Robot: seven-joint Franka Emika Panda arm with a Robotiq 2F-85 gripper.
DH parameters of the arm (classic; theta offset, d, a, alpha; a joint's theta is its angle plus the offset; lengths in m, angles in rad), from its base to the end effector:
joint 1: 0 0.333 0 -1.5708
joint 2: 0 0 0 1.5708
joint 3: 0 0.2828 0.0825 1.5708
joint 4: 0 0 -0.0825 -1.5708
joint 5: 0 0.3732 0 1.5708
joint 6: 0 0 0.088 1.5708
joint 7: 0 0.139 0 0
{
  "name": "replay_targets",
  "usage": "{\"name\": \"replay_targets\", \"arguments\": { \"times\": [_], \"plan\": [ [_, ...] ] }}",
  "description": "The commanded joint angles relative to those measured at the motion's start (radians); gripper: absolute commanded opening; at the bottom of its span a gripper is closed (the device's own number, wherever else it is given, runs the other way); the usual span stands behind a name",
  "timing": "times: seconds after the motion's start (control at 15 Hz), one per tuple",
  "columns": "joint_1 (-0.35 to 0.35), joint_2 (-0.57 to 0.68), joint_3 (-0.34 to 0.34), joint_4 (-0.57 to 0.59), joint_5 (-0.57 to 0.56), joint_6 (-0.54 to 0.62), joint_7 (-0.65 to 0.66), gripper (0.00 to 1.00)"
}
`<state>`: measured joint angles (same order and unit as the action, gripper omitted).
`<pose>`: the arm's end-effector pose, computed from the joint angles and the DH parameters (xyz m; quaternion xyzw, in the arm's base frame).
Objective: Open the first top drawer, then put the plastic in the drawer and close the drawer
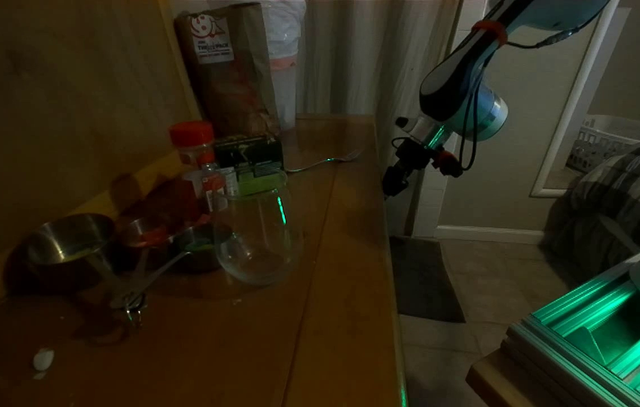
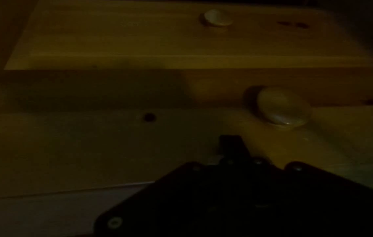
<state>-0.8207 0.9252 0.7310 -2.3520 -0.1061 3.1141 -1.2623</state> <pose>0.4718 0.0566 0.0250 -0.8323 -0.4806 -0.2014 0.1890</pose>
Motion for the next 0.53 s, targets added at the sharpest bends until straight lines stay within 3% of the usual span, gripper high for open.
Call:
{"name": "replay_targets", "arguments": {
  "times": [0.0, 0.13, 0.2, 0.27, 0.47],
  "plan": [
    [-0.038, 0.072, 0.045, 0.026, -0.051, 0.017, 0.034, 0.00],
    [-0.037, 0.058, 0.038, 0.024, -0.063, 0.020, 0.040, 0.00],
    [-0.038, 0.041, 0.036, 0.018, -0.068, 0.012, 0.044, 0.26],
    [-0.038, 0.013, 0.031, 0.004, -0.071, 0.017, 0.053, 0.28],
    [-0.064, -0.098, 0.039, -0.063, -0.078, 0.051, 0.091, 0.47]
  ]
}}
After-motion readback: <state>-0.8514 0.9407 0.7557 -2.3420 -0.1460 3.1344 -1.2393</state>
